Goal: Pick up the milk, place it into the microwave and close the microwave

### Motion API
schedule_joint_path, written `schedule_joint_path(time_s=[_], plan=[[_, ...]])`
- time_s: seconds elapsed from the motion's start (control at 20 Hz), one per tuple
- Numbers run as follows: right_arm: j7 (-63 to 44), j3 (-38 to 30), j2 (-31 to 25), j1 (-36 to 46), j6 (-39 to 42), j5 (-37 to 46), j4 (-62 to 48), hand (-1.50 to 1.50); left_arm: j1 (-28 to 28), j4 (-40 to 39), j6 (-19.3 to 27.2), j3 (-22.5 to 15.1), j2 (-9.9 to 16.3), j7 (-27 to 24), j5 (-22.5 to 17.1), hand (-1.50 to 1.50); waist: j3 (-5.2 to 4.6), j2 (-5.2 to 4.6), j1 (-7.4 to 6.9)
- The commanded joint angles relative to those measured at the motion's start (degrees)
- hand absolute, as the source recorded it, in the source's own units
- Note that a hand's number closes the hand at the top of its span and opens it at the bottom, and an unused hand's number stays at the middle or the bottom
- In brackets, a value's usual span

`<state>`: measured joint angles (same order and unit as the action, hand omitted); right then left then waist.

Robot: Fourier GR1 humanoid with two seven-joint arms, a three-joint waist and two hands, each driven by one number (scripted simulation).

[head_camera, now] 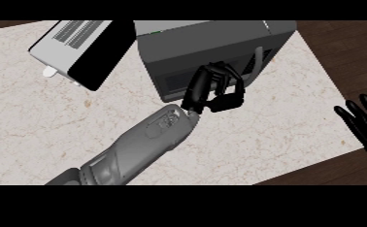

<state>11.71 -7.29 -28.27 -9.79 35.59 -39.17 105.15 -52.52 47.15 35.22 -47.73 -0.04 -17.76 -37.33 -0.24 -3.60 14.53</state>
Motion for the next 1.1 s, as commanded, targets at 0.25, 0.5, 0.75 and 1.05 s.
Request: schedule_joint_path(time_s=[0.25, 0.5, 0.75, 1.05], plan=[[-0.83, -0.8, -0.96, 0.3, 0.15, -2.43, 1.13, -1.5, -3.07, -5.2, -1.14, 3.76, 0.04, -3.58, -5.95, 1.5, 0.09, -0.72, 1.44], [-1.25, -1.88, -1.55, 1.42, -0.58, -3.97, 1.07, -1.5, -2.59, -5.91, -0.32, 6.01, 0.04, -4.69, -9.47, 1.5, 0.06, -1.18, 0.82], [-2.16, -0.73, -2.31, 1.37, 0.76, -5.41, 2.55, -1.5, -3.3, -5.92, 2.34, 5.42, 0.04, -7.54, -10.19, 1.5, 0.05, -0.92, 1.22], [-2.71, -0.39, -3.59, 0.86, 2.75, -7.31, 3.51, -1.5, -3.05, -6.57, 2.04, 5.27, 0.04, -10.22, -12.21, 1.5, 0.04, -1.23, 1.51]])
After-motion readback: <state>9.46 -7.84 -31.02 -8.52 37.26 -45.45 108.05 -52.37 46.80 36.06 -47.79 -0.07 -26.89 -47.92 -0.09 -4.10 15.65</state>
